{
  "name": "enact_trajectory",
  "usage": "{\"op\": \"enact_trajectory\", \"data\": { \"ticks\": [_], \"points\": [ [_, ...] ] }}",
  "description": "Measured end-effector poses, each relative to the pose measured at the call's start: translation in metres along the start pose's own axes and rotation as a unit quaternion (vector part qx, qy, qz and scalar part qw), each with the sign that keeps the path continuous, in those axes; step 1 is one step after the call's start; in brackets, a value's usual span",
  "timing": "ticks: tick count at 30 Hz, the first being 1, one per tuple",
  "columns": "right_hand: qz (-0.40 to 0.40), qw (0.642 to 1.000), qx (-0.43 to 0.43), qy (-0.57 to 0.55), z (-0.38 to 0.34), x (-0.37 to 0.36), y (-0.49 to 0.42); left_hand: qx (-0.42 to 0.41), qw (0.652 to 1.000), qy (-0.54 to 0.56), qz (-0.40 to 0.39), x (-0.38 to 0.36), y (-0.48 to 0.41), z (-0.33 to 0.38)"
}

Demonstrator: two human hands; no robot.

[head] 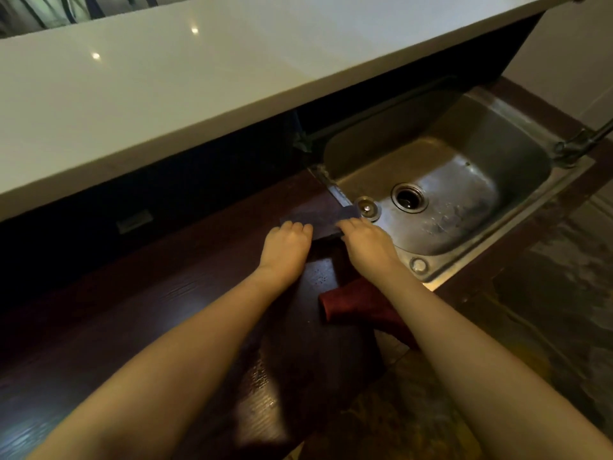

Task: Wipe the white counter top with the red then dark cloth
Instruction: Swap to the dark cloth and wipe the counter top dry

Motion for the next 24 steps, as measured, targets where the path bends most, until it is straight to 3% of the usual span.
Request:
{"op": "enact_trajectory", "data": {
  "ticks": [9,24],
  "points": [
    [0.008,0.991,0.117,-0.065,-0.083,0.105,-0.020,0.069,0.989,0.074,0.105,0.115,0.057,-0.060],
    [-0.009,0.931,0.341,-0.130,-0.371,0.210,-0.031,0.246,0.953,0.053,0.167,0.275,0.250,-0.253]
  ]
}}
Point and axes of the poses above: each hand's wrist, its own y-axis away from the middle knuckle, its own x-axis out of the back of the hand, z = x × y, the point moved 5 cm from there along -y, towards the middle knuckle, and after that the axes turned 2 degrees about z, right-handed, at the moved point
